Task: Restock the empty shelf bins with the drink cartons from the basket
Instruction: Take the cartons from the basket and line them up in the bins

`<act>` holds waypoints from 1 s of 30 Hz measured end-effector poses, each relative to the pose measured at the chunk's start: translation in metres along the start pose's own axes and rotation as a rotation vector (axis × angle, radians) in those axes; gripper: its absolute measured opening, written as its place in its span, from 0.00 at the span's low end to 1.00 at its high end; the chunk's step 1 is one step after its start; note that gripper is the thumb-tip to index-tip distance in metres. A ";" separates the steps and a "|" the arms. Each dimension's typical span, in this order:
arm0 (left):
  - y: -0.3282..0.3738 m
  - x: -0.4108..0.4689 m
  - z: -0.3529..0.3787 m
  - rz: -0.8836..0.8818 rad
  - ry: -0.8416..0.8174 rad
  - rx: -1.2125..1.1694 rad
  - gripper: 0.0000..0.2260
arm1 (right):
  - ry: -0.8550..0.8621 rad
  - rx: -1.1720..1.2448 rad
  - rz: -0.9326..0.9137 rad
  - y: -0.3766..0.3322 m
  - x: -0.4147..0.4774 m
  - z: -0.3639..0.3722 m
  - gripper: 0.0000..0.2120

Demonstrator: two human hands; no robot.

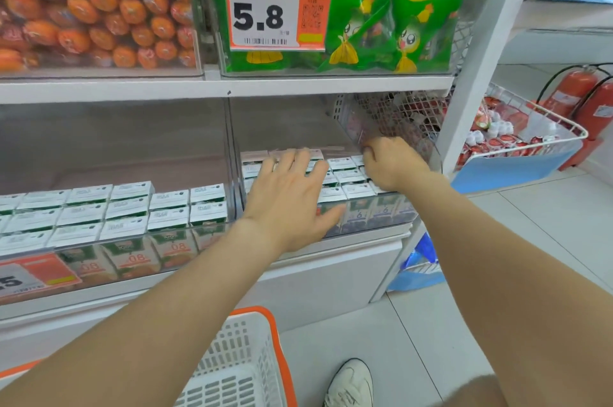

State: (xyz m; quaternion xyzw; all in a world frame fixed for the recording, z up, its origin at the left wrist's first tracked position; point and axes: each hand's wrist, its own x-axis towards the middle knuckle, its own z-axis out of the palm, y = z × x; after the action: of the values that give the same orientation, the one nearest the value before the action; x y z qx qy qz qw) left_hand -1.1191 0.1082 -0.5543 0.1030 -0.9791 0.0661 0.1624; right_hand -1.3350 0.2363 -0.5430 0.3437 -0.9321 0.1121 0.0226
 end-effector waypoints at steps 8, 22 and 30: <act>0.000 -0.004 0.010 -0.055 -0.075 0.051 0.35 | -0.219 -0.086 -0.083 -0.004 0.003 -0.001 0.23; -0.010 -0.022 -0.016 -0.022 -0.041 0.175 0.41 | -0.015 -0.087 -0.137 -0.045 0.001 -0.004 0.24; -0.042 -0.046 -0.023 -0.079 -0.047 0.199 0.45 | -0.177 0.205 -0.276 -0.105 0.015 0.029 0.19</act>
State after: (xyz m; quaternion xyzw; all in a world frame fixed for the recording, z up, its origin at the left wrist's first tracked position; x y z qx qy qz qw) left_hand -1.0604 0.0791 -0.5440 0.1586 -0.9665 0.1541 0.1307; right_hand -1.2782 0.1426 -0.5490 0.4774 -0.8580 0.1717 -0.0797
